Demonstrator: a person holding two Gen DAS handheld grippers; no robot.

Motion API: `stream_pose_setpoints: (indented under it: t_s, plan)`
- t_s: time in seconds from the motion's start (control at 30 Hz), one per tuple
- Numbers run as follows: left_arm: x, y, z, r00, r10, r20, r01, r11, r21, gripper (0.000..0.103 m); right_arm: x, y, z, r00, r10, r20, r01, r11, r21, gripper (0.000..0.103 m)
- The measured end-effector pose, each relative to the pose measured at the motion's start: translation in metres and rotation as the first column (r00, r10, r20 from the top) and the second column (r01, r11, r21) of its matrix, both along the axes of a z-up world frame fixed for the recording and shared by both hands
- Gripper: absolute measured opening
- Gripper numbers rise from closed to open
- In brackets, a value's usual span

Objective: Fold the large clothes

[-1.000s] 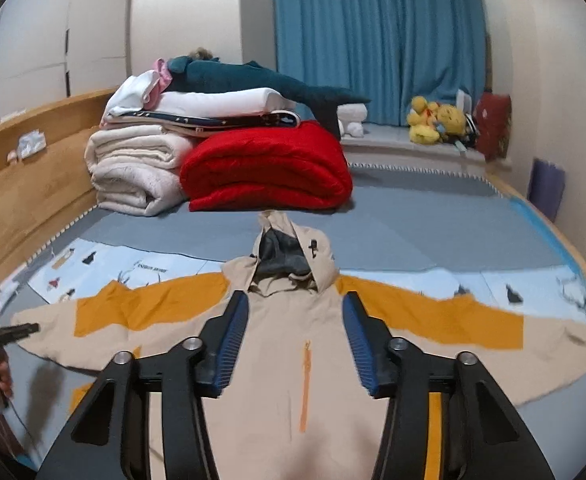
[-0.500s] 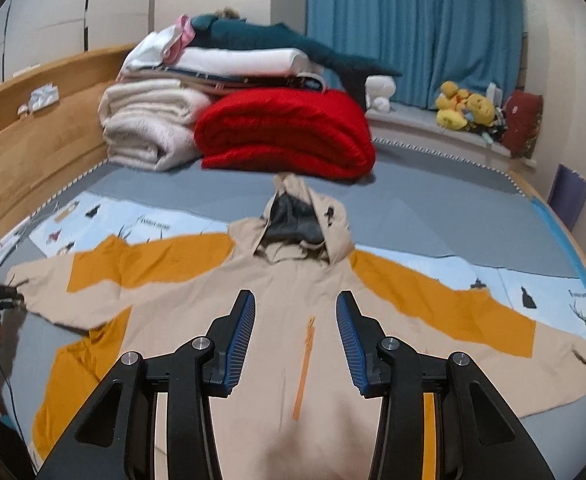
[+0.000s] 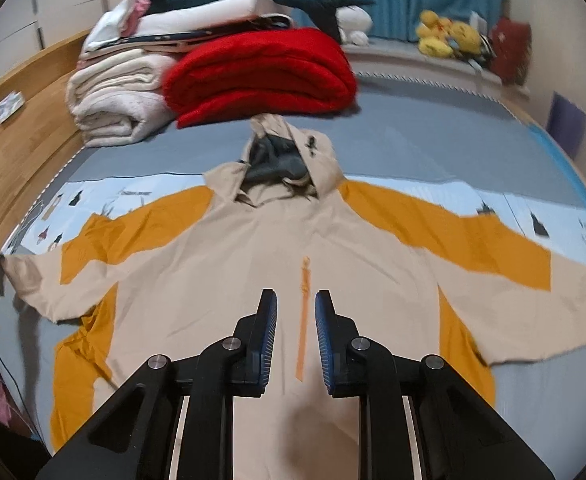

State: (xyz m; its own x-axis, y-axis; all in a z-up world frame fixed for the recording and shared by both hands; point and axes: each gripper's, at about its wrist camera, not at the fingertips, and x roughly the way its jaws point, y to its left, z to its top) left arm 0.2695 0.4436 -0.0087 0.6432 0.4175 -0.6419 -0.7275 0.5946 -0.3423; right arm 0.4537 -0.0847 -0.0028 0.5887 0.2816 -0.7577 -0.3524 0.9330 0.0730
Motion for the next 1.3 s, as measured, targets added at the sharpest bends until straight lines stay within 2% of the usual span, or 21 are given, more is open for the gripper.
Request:
stream_pose_setpoints:
  t_s: [0.07,0.17,0.2,0.23,0.27,0.3,0.37,0.4,0.43,0.5,0.6,0.67,0.7,0.77,0.83,0.97,1.13,1.3]
  plan:
    - [0.032,-0.05,0.026,0.989,-0.138,0.061,0.136,0.99,0.027,0.0,0.001,-0.006,-0.003,1.0,-0.017,-0.015,0.017,1.0,-0.005,0.021]
    - [0.074,-0.137,0.054,0.916,-0.384,0.119,0.379,0.923,0.064,0.0,-0.001,-0.014,-0.006,0.999,-0.035,-0.031,0.035,0.999,-0.006,0.022]
    - [0.085,-0.168,0.057,0.875,-0.468,0.119,0.463,0.883,0.075,0.0,-0.002,-0.016,-0.008,0.998,-0.038,-0.04,0.038,0.999,-0.005,0.022]
    - [0.096,-0.2,0.056,0.824,-0.556,0.111,0.551,0.831,0.071,0.0,-0.003,-0.016,-0.009,0.998,-0.041,-0.046,0.04,0.999,-0.005,0.022]
    - [0.105,-0.229,0.051,0.767,-0.633,0.102,0.632,0.773,0.043,0.0,-0.005,-0.018,-0.011,0.998,-0.044,-0.055,0.044,0.999,-0.002,0.022]
    - [0.112,-0.245,0.045,0.728,-0.68,0.093,0.682,0.731,0.012,0.001,-0.006,-0.019,-0.012,0.997,-0.047,-0.065,0.048,0.999,0.004,0.022]
    - [0.127,-0.283,0.019,0.596,-0.803,0.037,0.799,0.587,-0.127,0.014,-0.008,-0.02,-0.014,0.995,-0.051,-0.083,0.053,0.999,0.013,0.022]
    - [0.129,-0.292,0.011,0.57,-0.822,0.008,0.812,0.561,-0.16,0.023,-0.009,-0.02,-0.014,0.994,-0.056,-0.093,0.058,0.998,0.022,0.022]
    - [0.128,-0.296,0.004,0.567,-0.823,-0.038,0.807,0.564,-0.177,0.027,-0.01,-0.02,-0.014,0.993,-0.062,-0.101,0.066,0.997,0.035,0.022]
    - [0.124,-0.287,0.0,0.612,-0.787,-0.079,0.767,0.615,-0.183,0.028,-0.013,-0.02,-0.013,0.991,-0.075,-0.114,0.082,0.995,0.057,0.023]
    - [0.113,-0.255,0.001,0.706,-0.707,-0.041,0.681,0.693,-0.237,0.029,-0.02,-0.017,-0.012,0.988,-0.094,-0.125,0.105,0.99,0.088,0.023]
    - [0.102,-0.23,0.0,0.78,-0.623,-0.062,0.592,0.766,-0.251,0.029,-0.026,-0.013,-0.012,0.988,-0.097,-0.123,0.11,0.989,0.103,0.023]
    - [0.096,-0.223,-0.006,0.802,-0.592,-0.079,0.557,0.79,-0.257,0.029,-0.03,-0.01,-0.012,0.989,-0.094,-0.118,0.107,0.988,0.11,0.023]
    - [0.085,-0.207,-0.015,0.831,-0.549,-0.093,0.507,0.815,-0.282,0.028,-0.038,-0.004,-0.013,0.991,-0.086,-0.106,0.099,0.988,0.119,0.022]
    - [0.077,-0.196,-0.031,0.846,-0.527,-0.081,0.477,0.816,-0.326,0.028,-0.046,0.006,-0.016,0.993,-0.069,-0.097,0.081,0.989,0.125,0.021]
    - [0.078,-0.192,-0.063,0.846,-0.528,-0.078,0.458,0.793,-0.401,0.027,-0.057,0.029,-0.024,0.998,0.0,-0.055,0.006,0.995,0.095,0.021]
    - [0.099,-0.193,-0.094,0.832,-0.551,-0.058,0.453,0.736,-0.503,0.027,-0.061,0.053,-0.033,0.994,0.104,-0.029,-0.101,0.991,0.085,0.022]
    - [0.114,-0.194,-0.111,0.823,-0.566,-0.047,0.445,0.694,-0.566,0.027,-0.055,0.072,-0.042,0.986,0.168,-0.012,-0.167,0.984,0.064,0.022]
